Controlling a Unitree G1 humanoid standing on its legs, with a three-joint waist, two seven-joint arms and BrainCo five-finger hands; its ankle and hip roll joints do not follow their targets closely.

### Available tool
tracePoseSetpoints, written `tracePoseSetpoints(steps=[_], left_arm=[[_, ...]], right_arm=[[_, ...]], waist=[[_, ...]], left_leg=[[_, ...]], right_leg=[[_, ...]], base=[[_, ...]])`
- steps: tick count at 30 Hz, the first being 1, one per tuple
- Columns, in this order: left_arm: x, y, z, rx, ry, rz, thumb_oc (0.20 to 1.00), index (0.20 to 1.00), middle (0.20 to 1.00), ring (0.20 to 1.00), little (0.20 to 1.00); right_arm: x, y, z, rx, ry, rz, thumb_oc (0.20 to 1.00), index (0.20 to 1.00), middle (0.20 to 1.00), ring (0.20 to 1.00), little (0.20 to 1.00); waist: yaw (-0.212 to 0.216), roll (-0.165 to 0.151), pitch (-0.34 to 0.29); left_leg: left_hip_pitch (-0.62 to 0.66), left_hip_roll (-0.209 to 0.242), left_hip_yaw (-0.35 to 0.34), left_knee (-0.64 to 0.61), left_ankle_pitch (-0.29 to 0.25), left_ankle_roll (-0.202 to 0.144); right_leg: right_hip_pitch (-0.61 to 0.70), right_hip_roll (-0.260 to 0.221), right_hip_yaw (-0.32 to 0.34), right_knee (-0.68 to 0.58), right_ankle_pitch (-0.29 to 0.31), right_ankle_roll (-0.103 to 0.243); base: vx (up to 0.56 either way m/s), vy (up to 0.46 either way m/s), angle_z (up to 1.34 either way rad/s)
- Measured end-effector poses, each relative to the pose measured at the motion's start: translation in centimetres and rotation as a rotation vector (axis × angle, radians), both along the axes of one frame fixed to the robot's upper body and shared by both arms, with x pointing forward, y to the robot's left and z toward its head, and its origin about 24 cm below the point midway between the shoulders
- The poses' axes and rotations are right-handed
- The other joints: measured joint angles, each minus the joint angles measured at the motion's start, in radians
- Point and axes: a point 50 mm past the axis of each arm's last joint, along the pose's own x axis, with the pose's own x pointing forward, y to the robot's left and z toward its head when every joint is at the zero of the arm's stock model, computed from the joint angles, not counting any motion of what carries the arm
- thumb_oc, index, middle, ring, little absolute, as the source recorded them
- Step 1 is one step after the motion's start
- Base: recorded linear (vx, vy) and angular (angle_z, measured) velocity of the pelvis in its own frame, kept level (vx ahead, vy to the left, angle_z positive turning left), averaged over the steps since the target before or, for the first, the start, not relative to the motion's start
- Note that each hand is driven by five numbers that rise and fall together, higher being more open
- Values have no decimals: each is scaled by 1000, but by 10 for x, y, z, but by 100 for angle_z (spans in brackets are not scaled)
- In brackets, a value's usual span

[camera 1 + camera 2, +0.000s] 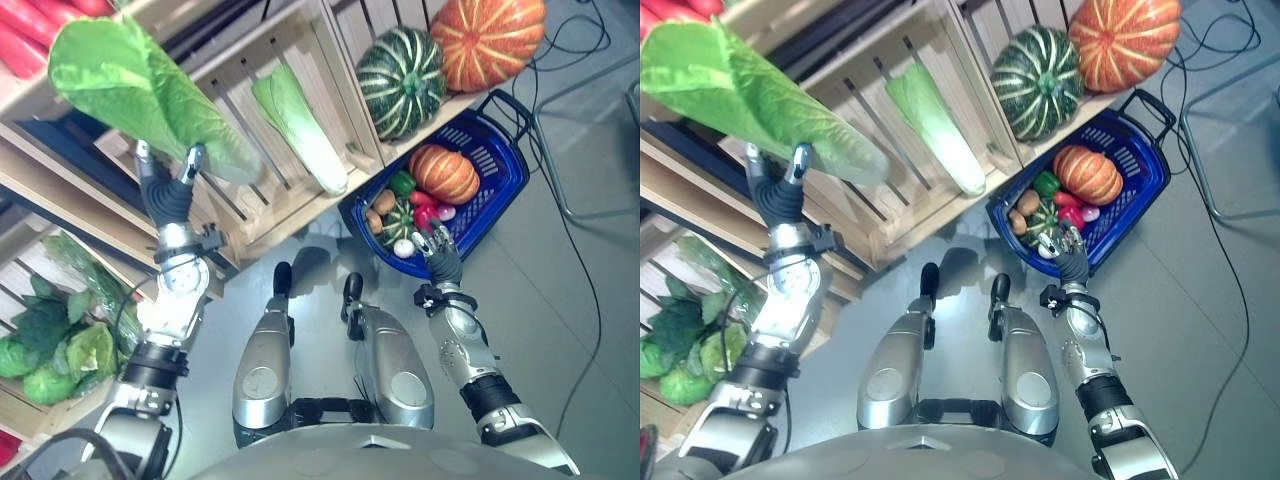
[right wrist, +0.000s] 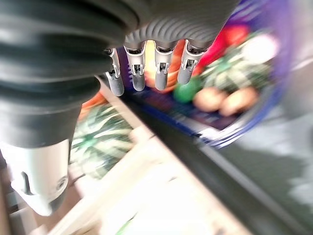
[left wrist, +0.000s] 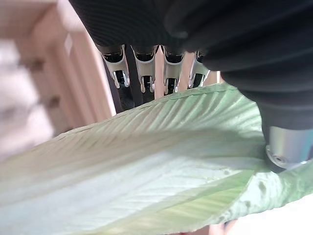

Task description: Pick up fruits and vegetables into the basket

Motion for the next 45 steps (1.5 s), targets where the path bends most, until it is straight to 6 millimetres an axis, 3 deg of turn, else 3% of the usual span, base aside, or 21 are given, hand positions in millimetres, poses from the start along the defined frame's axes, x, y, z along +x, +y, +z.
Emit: tracePoseSetpoints(steps=[3,7,10,19,34,39,45], left_arm=[[-13,-8,-12,-118,26,-130,200,200,200,200,200],[-16,-20,-24,-279,65,-330,200,200,200,200,200],[-15,-31,-31,-362,105,-431,200,200,200,200,200],[-17,-52,-46,-365,257,-567,200,200,200,200,200],[-17,-47,-43,11,305,-558,200,200,200,200,200],[-17,-47,-41,55,298,-554,200,200,200,200,200],[-24,-61,-30,104,247,-666,200,200,200,200,200]], right_arm=[[-7,4,11,3,-53,57,1000,1000,1000,1000,1000],[-9,9,21,5,-113,150,1000,1000,1000,1000,1000],[-10,15,33,-16,-169,226,1000,1000,1000,1000,1000],[-8,30,59,-79,-274,457,1000,1000,1000,1000,1000],[-8,52,52,-119,-135,805,1000,1000,1000,1000,1000],[-10,54,46,-126,-85,840,1000,1000,1000,1000,1000],[-13,57,40,-133,-47,855,1000,1000,1000,1000,1000]], waist=[[-1,23,-74],[-8,19,-187],[-10,12,-223],[-9,-8,-296],[-6,-11,-305],[-6,-12,-316],[-7,-11,-343]], left_leg=[[62,2,-14,-46,-1,2],[116,3,-12,-82,-3,5],[126,3,-6,-87,-7,12],[166,4,7,-112,-4,11],[184,3,12,-122,0,14],[184,3,12,-122,0,14],[184,3,12,-123,1,14]], right_leg=[[76,9,4,-85,21,11],[163,14,6,-196,56,22],[189,22,12,-239,78,25],[250,27,27,-324,119,24],[266,26,31,-327,125,25],[266,25,30,-327,125,26],[265,24,30,-327,124,26]], base=[[113,5,-3],[64,-15,0],[33,-37,-6],[61,-47,-5],[31,-8,-1],[0,0,0],[0,0,0]])
